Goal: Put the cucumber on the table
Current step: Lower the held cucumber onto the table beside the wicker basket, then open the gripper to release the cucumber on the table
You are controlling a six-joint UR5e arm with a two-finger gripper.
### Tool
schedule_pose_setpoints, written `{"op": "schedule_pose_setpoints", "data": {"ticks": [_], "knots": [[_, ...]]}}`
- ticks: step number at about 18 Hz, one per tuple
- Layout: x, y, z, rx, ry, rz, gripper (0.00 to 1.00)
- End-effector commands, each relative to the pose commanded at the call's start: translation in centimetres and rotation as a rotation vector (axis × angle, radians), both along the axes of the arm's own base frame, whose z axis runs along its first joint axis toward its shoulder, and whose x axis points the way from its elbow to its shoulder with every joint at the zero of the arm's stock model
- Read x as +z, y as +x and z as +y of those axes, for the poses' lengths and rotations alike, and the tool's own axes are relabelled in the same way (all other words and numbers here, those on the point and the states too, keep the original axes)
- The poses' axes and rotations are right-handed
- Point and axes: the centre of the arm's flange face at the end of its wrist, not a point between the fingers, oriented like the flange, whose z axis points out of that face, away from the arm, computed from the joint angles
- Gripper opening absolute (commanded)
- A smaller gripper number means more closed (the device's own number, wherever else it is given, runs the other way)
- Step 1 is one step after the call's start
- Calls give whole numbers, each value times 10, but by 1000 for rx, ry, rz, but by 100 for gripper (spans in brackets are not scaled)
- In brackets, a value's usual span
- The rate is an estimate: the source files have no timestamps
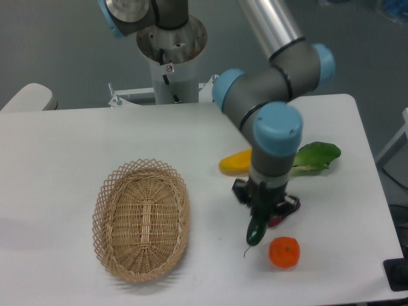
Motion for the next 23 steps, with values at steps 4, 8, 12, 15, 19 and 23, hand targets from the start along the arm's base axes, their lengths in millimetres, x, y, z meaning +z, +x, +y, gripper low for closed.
{"op": "schedule_pose_setpoints", "data": {"ticks": [4,8,12,15,19,23], "knots": [[-36,24,26,-37,-17,-8,19],[-66,29,34,-68,-28,-5,19],[-77,30,37,-102,-45,-4,23],[-76,29,38,-103,-40,2,45],[-57,25,40,-104,-15,29,100],[-20,13,35,-97,23,75,100]]}}
